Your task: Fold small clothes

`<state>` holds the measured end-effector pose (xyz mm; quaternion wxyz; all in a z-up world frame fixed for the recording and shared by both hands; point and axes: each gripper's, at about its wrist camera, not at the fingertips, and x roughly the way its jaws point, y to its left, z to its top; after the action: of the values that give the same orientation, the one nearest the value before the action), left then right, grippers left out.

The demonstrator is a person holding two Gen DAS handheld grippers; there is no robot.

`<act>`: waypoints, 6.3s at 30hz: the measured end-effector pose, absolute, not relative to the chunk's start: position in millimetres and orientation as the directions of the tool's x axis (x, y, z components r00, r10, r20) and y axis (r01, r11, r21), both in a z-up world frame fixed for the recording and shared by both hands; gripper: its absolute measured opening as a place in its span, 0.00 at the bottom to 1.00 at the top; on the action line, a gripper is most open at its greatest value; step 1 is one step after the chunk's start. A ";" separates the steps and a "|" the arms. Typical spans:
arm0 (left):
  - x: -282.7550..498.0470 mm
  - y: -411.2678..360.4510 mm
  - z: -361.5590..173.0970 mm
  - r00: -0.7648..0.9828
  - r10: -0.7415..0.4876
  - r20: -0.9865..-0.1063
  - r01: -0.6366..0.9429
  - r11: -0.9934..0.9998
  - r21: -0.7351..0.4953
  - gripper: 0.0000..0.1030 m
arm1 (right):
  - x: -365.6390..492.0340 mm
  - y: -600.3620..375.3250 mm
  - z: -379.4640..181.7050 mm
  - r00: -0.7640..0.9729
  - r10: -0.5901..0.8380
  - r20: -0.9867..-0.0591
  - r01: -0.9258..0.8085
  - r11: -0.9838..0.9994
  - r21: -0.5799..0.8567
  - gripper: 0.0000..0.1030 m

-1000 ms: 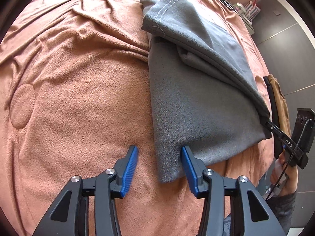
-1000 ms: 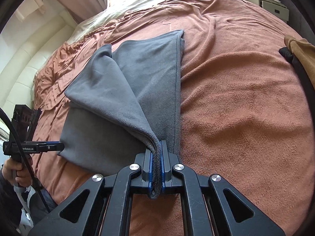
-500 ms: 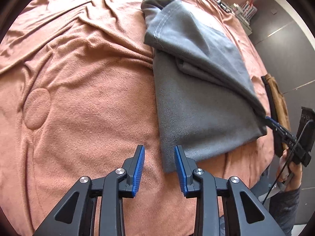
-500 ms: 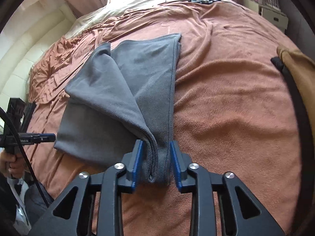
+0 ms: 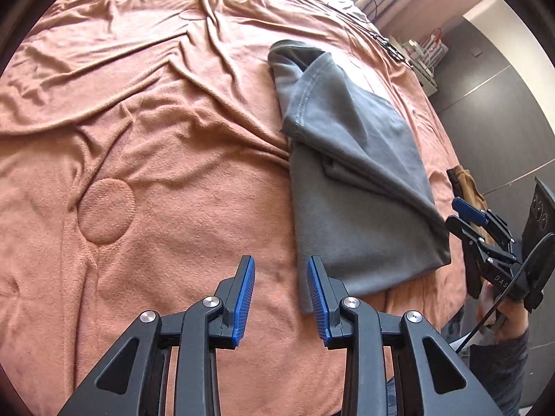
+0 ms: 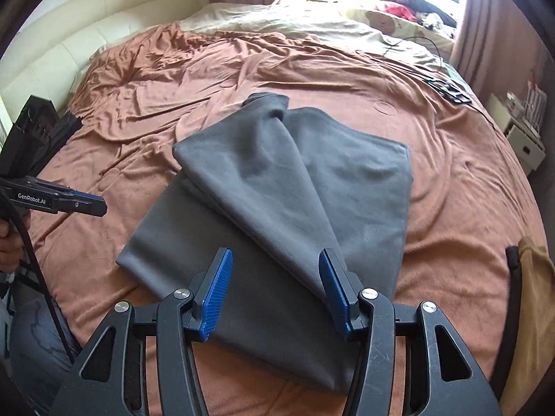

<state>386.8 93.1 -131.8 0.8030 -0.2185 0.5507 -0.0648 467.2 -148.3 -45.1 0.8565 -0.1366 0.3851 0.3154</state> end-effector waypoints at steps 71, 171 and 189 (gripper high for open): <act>518.1 88.4 -147.8 0.351 -0.260 -0.899 -0.085 0.948 -0.307 0.33 | 658.9 -198.8 -101.7 0.516 0.512 -0.687 -0.352 0.857 0.376 0.06; 661.5 114.6 -180.9 0.467 -0.297 -0.833 -0.194 0.885 -0.424 0.26 | 723.4 -263.5 -163.0 0.195 0.778 -0.598 -0.223 0.629 0.745 0.35; 634.2 130.9 -184.0 0.383 -0.424 -0.821 -0.227 0.818 -0.528 0.36 | 707.1 -274.8 -160.1 0.166 0.782 -0.601 -0.210 0.624 0.753 0.33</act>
<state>634.2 130.9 -184.0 0.7777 -0.2946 0.5518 -0.0633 707.1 -274.8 -160.1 0.7172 0.2619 0.5454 0.3457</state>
